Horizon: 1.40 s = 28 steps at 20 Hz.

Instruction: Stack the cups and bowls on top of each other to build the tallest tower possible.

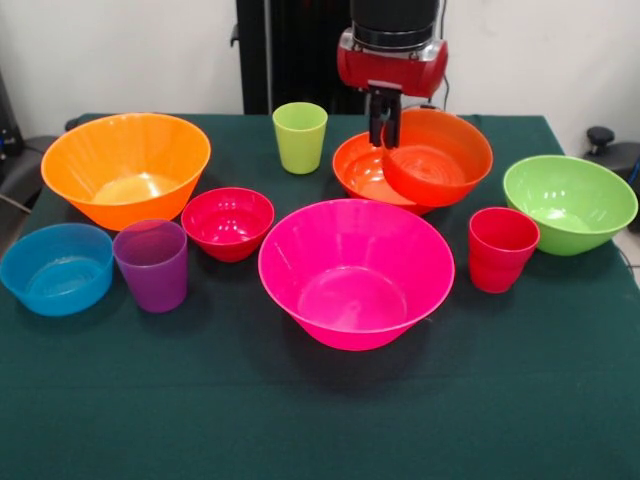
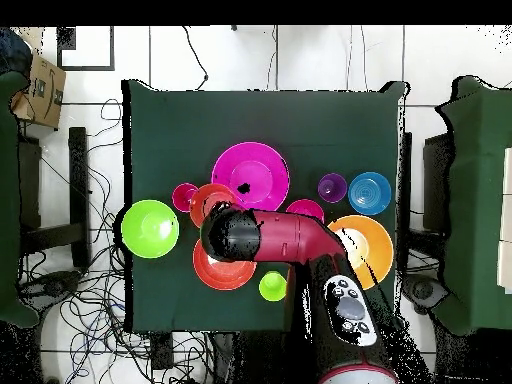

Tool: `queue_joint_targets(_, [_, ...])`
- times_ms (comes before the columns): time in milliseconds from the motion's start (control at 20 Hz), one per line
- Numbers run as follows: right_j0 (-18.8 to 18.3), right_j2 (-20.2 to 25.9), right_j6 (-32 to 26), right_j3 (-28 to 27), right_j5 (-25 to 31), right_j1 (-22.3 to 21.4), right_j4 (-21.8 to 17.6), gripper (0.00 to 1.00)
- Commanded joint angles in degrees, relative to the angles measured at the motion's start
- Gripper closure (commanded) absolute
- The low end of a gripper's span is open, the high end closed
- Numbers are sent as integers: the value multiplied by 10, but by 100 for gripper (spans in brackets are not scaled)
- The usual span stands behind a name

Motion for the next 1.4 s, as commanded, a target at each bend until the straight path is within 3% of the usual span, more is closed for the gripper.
queue_joint_targets(50, [-21,61,-87,-65,86,8,-39,100])
queue_joint_targets(450, [-46,68,-101,-101,33,75,-85,100])
queue_joint_targets(850, [-79,96,-125,-158,27,136,-135,100])
queue_joint_targets(1400, [-73,92,-77,-178,-1,163,-184,100])
